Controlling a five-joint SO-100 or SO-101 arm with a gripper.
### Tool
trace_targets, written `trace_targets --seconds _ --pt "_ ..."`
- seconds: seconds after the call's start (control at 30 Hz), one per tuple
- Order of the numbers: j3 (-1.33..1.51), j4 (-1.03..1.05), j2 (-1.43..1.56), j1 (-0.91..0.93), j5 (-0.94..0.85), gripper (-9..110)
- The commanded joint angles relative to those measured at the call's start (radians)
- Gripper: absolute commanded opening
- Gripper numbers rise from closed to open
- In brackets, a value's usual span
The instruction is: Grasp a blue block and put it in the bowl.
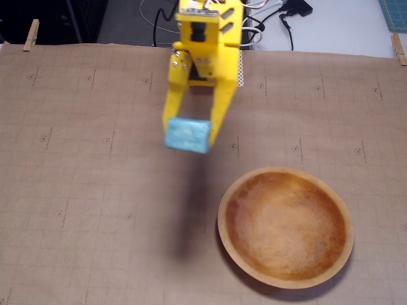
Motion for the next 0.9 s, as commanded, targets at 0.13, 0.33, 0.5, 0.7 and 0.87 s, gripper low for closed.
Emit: trace_targets --seconds 0.13,0.33,0.5,0.7,0.87 --pt "-0.055 -0.146 -0.147 -0.112 0.009 3" --pt "-0.031 -0.224 -0.201 -0.147 0.006 3" --pt "0.063 -0.33 -0.204 -0.173 0.005 3" --pt "0.141 -0.417 -0.201 -0.218 0.003 3" --pt "0.207 -0.439 -0.201 -0.25 0.003 3"
